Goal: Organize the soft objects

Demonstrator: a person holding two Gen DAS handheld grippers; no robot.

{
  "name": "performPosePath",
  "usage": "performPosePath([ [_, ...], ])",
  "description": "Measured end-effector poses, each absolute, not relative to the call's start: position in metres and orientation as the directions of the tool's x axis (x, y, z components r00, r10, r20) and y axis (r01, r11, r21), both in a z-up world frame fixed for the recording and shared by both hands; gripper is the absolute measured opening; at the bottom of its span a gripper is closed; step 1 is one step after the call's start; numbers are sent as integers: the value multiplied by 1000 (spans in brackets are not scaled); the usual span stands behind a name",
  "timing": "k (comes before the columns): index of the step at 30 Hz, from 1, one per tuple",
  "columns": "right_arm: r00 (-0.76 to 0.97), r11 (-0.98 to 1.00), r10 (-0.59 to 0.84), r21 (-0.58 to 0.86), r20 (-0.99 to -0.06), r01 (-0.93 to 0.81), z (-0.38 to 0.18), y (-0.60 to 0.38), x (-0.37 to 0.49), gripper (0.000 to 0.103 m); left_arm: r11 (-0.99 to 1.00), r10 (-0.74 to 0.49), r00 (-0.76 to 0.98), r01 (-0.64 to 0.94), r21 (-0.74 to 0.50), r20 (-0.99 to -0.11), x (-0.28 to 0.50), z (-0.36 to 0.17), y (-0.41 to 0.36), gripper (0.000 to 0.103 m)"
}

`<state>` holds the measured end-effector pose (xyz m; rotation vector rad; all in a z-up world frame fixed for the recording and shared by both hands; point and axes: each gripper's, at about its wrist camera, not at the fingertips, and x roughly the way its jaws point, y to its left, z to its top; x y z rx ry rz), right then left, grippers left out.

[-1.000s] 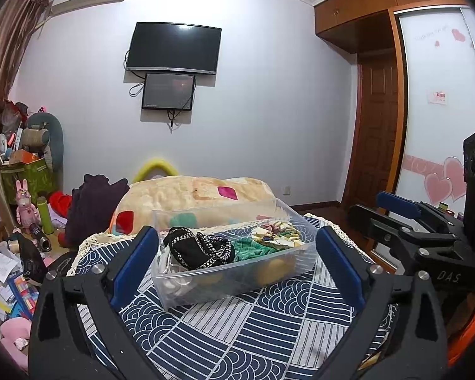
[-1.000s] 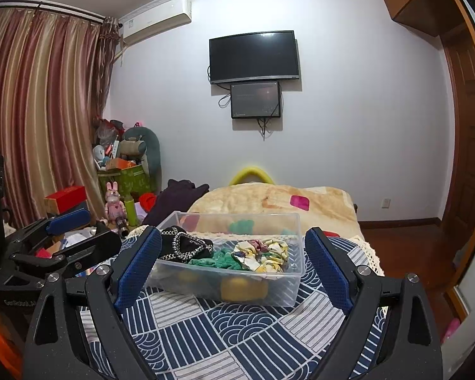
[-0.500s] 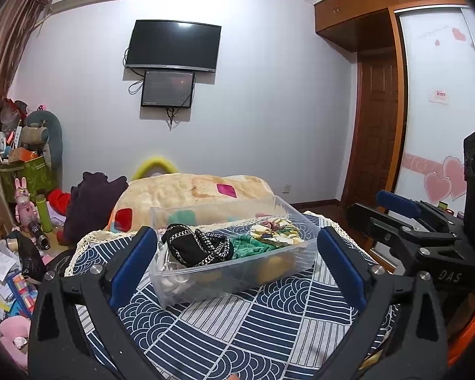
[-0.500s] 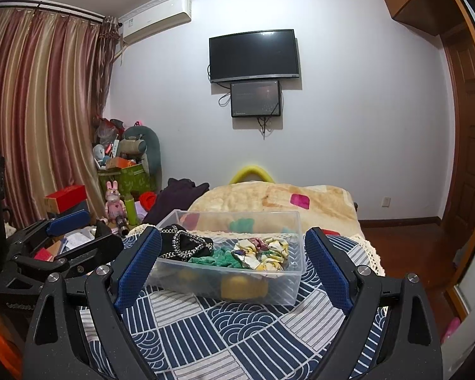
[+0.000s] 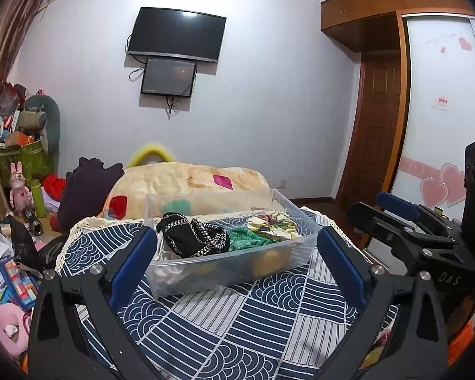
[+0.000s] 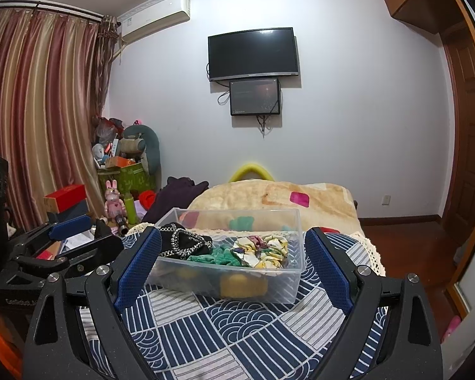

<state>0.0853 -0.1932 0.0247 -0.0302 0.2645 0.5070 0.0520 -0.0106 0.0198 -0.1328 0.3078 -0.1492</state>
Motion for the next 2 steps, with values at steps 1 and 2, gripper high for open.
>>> performPosePath([
  [1, 841, 875, 475, 36, -259, -483, 22, -194, 85, 91, 980, -166, 942, 125, -153, -293, 52, 19, -11, 102],
  [2, 841, 875, 475, 36, -259, -483, 21, -194, 85, 91, 980, -167, 941, 126, -153, -293, 52, 19, -11, 102],
])
